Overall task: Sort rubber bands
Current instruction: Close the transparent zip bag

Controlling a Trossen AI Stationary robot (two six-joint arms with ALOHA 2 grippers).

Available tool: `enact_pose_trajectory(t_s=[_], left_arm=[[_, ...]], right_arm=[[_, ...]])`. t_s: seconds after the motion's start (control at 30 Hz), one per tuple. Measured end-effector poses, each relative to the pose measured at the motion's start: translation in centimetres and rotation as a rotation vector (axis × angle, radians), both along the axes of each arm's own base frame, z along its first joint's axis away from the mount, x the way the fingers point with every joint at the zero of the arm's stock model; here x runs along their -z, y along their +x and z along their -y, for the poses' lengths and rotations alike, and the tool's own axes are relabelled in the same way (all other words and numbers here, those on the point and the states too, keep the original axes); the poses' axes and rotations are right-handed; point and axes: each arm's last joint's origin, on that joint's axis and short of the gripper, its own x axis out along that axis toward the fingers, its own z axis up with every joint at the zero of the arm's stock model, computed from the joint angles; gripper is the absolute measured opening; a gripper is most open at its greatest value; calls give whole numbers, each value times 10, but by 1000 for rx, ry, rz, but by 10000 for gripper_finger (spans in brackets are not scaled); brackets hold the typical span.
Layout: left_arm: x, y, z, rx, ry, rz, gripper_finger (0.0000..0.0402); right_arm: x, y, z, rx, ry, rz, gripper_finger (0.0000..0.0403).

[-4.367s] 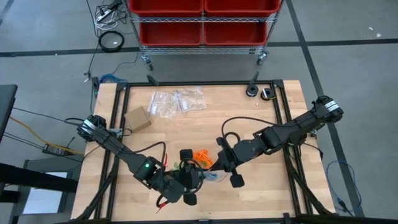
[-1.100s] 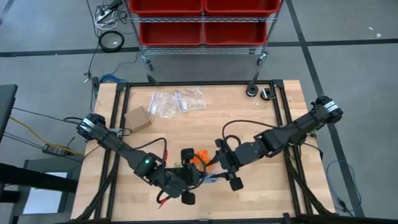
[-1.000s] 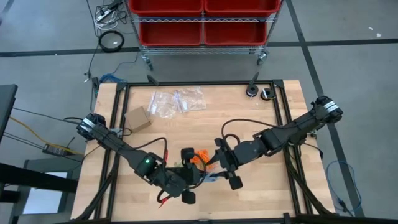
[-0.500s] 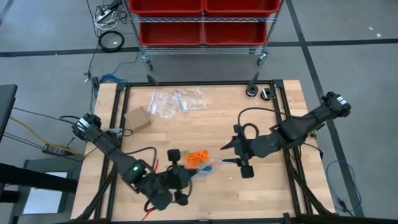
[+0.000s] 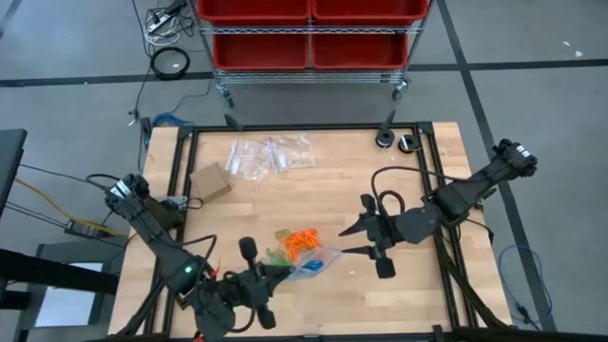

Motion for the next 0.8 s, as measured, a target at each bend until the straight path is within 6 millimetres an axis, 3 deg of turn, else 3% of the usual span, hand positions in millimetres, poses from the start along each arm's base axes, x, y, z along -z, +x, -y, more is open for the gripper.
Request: enact_pose_trajectory(t_s=[0.8], left_arm=[[-20,-5,11,20,53,96,0]], right_arm=[[-6,-11,-7,-33,16,25,164]])
